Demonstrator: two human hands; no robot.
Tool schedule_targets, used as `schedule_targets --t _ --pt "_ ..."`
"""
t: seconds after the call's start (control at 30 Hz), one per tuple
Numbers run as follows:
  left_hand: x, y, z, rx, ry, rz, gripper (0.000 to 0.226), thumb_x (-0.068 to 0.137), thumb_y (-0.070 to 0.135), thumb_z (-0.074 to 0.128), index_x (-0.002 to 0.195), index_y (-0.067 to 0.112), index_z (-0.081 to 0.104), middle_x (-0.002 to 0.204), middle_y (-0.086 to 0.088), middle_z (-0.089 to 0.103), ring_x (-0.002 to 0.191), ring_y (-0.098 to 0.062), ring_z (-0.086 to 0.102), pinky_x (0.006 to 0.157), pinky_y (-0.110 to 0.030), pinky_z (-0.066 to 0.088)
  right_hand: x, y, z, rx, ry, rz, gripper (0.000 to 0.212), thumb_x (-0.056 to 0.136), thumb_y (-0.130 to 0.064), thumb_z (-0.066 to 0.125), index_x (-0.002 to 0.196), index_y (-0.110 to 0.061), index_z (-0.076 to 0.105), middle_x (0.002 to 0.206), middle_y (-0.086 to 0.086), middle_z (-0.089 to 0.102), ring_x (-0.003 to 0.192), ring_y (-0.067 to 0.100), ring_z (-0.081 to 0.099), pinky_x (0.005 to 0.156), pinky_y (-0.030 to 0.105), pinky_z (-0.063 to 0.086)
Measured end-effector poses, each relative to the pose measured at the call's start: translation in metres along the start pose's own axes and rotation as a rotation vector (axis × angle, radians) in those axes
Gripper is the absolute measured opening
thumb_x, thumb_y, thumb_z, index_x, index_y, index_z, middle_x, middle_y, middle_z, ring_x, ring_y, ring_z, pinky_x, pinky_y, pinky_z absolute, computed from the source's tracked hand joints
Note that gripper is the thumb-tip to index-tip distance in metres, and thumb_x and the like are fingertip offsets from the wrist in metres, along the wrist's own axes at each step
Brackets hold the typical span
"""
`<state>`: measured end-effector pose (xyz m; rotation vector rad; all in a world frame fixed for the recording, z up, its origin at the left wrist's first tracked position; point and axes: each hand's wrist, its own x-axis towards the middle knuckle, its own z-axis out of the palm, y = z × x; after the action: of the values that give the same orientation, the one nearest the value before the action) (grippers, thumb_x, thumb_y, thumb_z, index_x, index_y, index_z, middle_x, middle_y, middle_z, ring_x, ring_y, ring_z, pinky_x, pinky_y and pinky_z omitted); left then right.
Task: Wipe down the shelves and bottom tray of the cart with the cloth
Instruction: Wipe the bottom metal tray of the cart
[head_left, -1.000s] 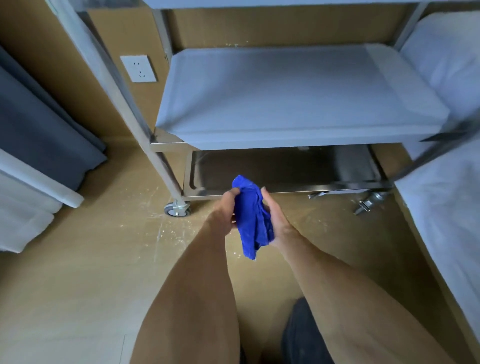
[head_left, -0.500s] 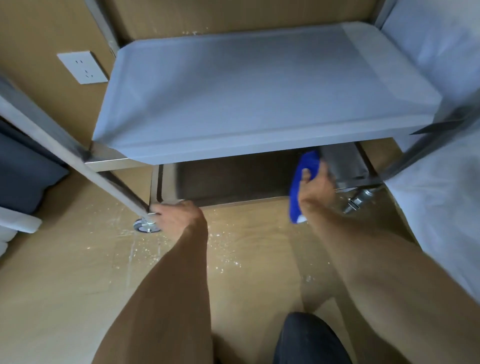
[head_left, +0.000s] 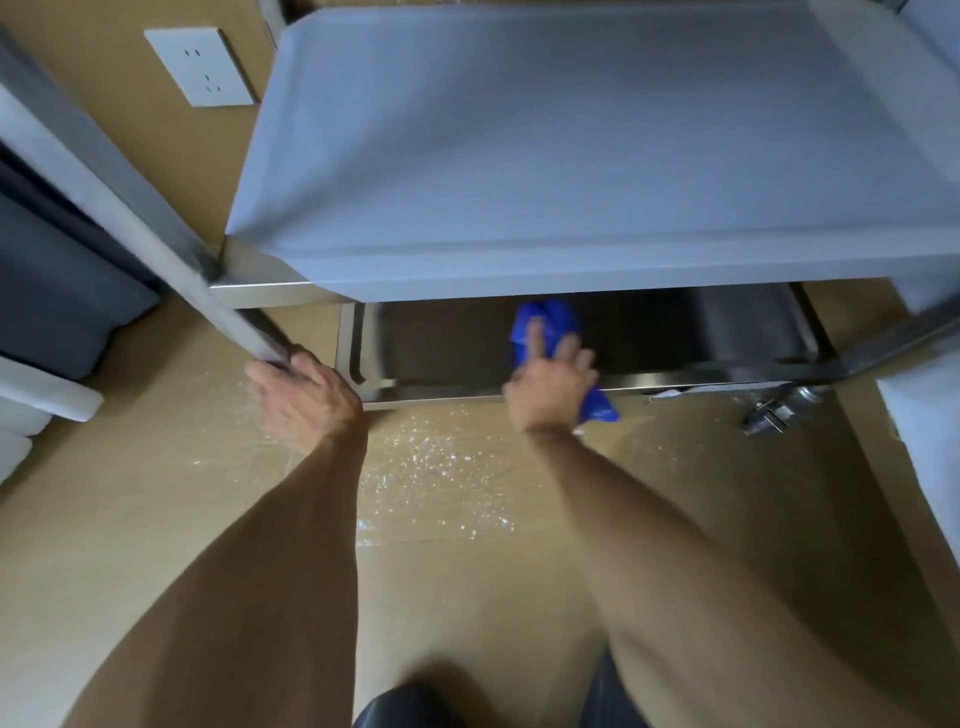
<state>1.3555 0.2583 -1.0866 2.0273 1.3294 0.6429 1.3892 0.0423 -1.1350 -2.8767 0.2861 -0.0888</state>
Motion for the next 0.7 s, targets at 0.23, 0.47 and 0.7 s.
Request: schedule_targets --t 0.23,0.47,0.7 --pt "0.015 -0.01 -0.03 0.015 -0.221 0.116 0.035 0.093 0.041 0.044 0.098 0.007 0.048 0.091 -0.016 0.061 0.082 -0.035 0.056 0.08 -0.043 0.047 -0.109 -0.153 0.019 0.365 -0.246 -0.316 0.07 0.082 -0.032 0.069 0.146 -0.027 0.042 0.124 0.015 0.053 0.106 0.033 0.048 0.088 0.045 0.047" --pt "-0.003 0.003 -0.031 -0.108 -0.165 0.034 0.036 0.097 0.039 0.037 0.1 0.006 0.05 0.087 -0.015 0.057 0.077 -0.031 0.051 0.071 -0.036 0.038 -0.056 -0.058 0.004 0.442 0.095 -0.077 0.065 0.085 -0.006 0.062 0.146 -0.02 0.048 0.127 0.019 0.052 0.108 0.037 0.05 0.095 0.048 0.046" --pt "0.01 -0.018 -0.019 -0.023 -0.145 0.247 0.036 0.097 0.043 0.029 0.09 0.01 0.042 0.085 -0.018 0.057 0.072 -0.035 0.052 0.067 -0.04 0.041 0.066 0.037 -0.021 0.248 -0.033 0.198 0.062 0.092 -0.016 0.057 0.149 -0.009 0.035 0.132 0.025 0.053 0.12 0.045 0.051 0.098 0.045 0.041"
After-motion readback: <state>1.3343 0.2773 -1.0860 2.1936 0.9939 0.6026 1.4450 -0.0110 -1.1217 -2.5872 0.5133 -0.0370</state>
